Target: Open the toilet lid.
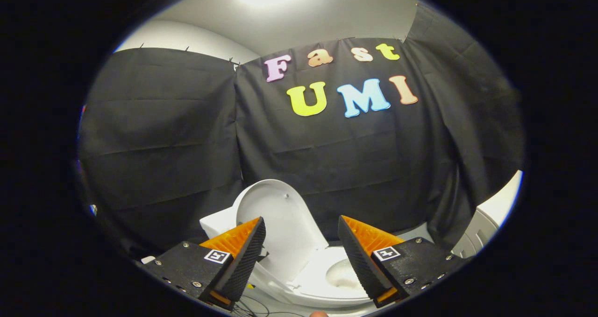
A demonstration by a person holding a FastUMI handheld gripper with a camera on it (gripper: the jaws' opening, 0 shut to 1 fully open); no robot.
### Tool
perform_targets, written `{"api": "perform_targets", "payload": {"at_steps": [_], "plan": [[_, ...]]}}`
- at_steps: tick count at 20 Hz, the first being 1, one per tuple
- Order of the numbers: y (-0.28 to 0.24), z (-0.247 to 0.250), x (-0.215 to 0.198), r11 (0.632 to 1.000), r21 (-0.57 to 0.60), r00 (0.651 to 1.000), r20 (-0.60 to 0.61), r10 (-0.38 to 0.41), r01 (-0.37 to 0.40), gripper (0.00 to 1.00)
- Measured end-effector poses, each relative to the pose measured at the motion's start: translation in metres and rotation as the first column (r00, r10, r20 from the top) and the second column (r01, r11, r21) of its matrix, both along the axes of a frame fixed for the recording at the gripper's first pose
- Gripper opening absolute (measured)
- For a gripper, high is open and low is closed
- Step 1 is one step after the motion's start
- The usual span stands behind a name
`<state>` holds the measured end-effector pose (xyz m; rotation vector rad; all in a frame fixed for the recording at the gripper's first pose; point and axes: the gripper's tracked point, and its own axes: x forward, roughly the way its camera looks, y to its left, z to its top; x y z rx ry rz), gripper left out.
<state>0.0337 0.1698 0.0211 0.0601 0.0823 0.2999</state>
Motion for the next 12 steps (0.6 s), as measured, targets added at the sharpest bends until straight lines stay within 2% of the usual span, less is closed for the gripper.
{"api": "perform_targets", "payload": {"at_steps": [12], "plan": [[-0.081, 0.017, -0.023, 0.994, -0.025, 0.992, 0.068, -0.107, 0.109, 0.95]]}}
